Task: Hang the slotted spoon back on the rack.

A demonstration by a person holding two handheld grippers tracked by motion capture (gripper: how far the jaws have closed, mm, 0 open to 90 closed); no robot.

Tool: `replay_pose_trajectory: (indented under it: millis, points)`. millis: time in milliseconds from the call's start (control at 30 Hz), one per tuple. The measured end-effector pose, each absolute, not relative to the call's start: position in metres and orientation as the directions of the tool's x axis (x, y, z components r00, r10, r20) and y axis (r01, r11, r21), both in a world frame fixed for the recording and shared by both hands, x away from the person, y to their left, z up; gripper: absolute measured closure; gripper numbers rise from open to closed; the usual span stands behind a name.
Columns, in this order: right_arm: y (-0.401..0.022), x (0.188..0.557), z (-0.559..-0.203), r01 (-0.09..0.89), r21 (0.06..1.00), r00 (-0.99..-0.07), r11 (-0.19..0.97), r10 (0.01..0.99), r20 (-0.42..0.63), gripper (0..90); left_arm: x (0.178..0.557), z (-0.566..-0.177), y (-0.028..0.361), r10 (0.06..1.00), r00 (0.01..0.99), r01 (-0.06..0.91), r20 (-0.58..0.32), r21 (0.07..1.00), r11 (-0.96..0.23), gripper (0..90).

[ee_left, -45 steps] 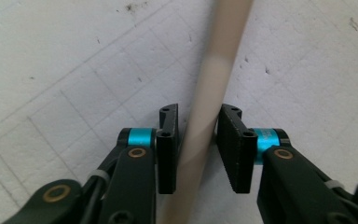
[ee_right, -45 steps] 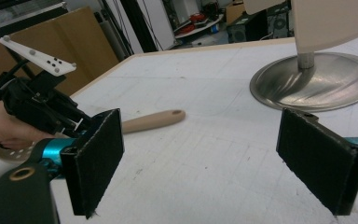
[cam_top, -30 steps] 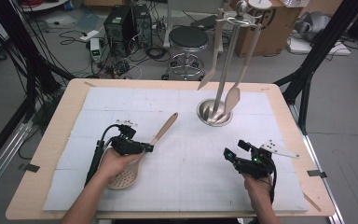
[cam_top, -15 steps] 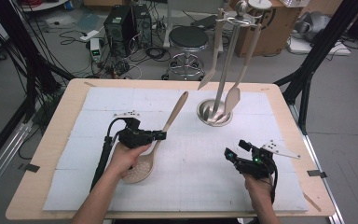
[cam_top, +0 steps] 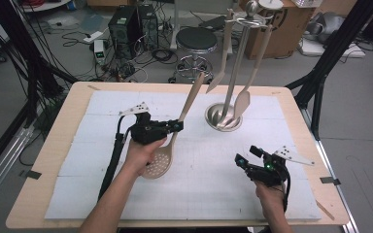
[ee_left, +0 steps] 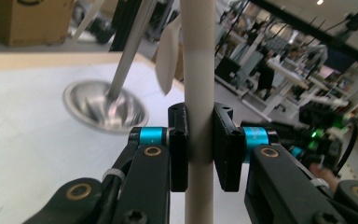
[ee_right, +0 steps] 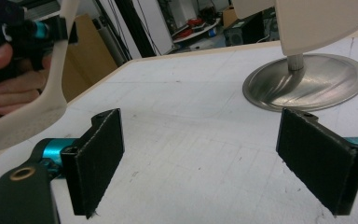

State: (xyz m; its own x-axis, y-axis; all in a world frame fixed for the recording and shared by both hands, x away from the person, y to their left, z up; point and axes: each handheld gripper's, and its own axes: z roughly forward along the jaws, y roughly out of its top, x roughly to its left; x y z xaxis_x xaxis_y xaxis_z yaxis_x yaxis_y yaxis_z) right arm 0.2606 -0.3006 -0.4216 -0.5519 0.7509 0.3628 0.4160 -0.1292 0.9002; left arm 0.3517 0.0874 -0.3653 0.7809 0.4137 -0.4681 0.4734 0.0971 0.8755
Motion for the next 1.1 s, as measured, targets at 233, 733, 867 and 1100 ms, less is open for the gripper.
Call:
replay_pose_trajectory:
  millis: [233, 733, 867, 1100]
  points:
    - [-0.301, 0.261, -0.422, 0.417, 0.898, -0.550, -0.136, 0.749, 0.369, 14.5, 0.365, -0.353, 0.075, 0.390, 0.791, 0.448, -0.471, 0.881, 0.154, 78.0]
    - [-0.303, 0.262, -0.423, 0.421, 0.895, -0.546, -0.145, 0.748, 0.378, 14.4, 0.398, -0.309, 0.044, 0.317, 0.836, 0.379, -0.449, 0.889, 0.258, 77.9]
    - [-0.304, 0.262, -0.423, 0.417, 0.897, -0.547, -0.149, 0.747, 0.378, 14.5, 0.408, -0.301, 0.037, 0.307, 0.842, 0.380, -0.444, 0.891, 0.249, 77.9]
    - [-0.306, 0.261, -0.422, 0.417, 0.896, -0.543, -0.154, 0.748, 0.381, 14.4, 0.427, -0.297, 0.036, 0.287, 0.828, 0.410, -0.483, 0.869, 0.278, 77.9]
